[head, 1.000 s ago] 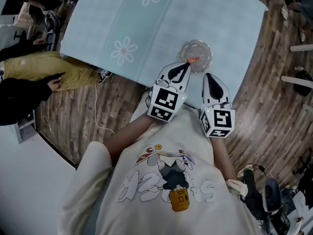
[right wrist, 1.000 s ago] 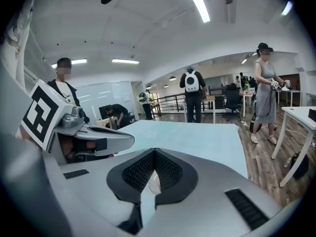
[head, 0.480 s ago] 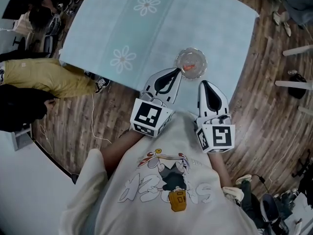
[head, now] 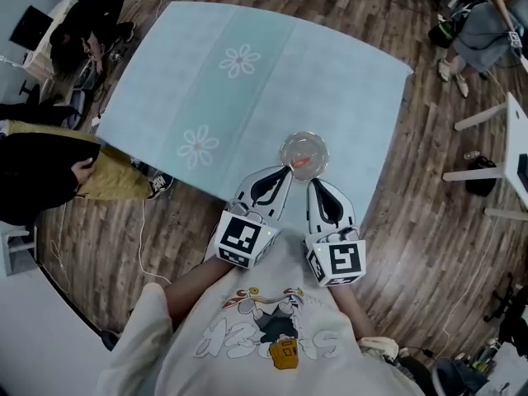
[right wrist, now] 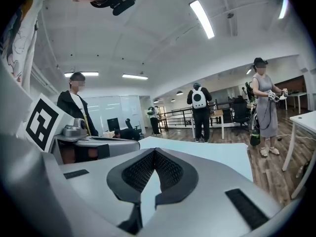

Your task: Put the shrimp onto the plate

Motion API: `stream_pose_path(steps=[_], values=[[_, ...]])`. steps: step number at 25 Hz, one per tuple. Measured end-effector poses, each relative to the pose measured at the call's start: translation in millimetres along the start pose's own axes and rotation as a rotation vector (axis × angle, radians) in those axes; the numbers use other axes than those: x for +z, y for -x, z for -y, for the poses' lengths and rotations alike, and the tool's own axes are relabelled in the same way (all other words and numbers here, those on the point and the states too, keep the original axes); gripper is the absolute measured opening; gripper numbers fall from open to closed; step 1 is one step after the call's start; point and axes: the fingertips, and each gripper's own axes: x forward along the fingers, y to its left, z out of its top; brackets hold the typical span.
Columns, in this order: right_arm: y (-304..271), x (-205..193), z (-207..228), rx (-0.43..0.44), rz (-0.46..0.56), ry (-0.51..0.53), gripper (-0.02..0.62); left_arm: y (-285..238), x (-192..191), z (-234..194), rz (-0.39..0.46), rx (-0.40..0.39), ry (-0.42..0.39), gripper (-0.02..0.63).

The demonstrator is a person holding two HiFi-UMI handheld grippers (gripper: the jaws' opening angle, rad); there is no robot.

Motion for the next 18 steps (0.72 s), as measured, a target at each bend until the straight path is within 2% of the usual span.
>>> stream_pose_path(steps=[11, 18], values=[[4.3, 0.8, 12.1, -0.021, 0.005, -0.021, 0.023, -6.2, 2.0, 3.0, 0.002, 0.000, 0.002, 0.008], [10.9, -2.7, 29.1, -0.022, -0.026, -0.052, 0.023, -20.1, -4.5, 18.9, -0.046, -0.010, 0.018, 0.008]])
